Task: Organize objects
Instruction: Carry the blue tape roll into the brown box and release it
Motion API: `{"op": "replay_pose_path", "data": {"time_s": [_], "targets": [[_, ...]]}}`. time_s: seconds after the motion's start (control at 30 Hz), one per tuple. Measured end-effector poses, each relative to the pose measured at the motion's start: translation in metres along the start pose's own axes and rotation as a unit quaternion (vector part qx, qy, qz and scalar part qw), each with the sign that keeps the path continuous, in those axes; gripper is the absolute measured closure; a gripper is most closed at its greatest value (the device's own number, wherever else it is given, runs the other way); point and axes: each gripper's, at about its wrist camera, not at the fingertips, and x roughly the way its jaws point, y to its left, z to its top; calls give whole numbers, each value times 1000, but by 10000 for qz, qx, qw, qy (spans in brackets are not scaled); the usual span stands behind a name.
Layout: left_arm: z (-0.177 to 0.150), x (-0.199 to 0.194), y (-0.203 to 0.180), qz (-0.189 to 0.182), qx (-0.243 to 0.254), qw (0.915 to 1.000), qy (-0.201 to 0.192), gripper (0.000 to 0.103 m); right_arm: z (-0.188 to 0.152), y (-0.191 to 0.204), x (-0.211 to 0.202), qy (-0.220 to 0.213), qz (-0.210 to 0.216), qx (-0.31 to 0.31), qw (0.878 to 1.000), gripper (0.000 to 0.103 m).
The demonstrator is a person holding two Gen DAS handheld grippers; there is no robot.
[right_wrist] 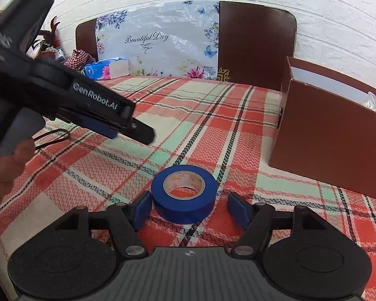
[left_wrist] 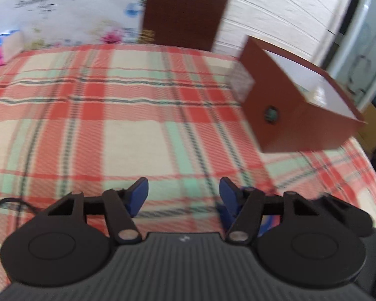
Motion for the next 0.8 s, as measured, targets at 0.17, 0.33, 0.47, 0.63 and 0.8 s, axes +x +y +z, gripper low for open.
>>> {"op": "replay_pose_path", "data": {"time_s": [0.17, 0.33, 0.47, 0.63, 0.8], "targets": [[-11, 18, -28, -428, 175, 9973, 567, 54, -3, 1, -1, -51, 84, -36, 9999, 48], [-9, 24, -36, -431, 190, 9967, 656, 76, -4, 1, -3, -152, 97, -73, 9998, 48], [22, 3, -49, -609, 333, 9973, 254, 76, 1, -4, -18, -671, -56, -42, 9977, 48], [73, -9, -90, -782, 891, 9920, -441, 76, 28, -26, -40, -1650, -654, -32, 9841, 48], [111, 20, -125, -748, 1186, 9882, -619, 76, 54, -71, -36, -1936, -1041, 282, 9751, 48]]}}
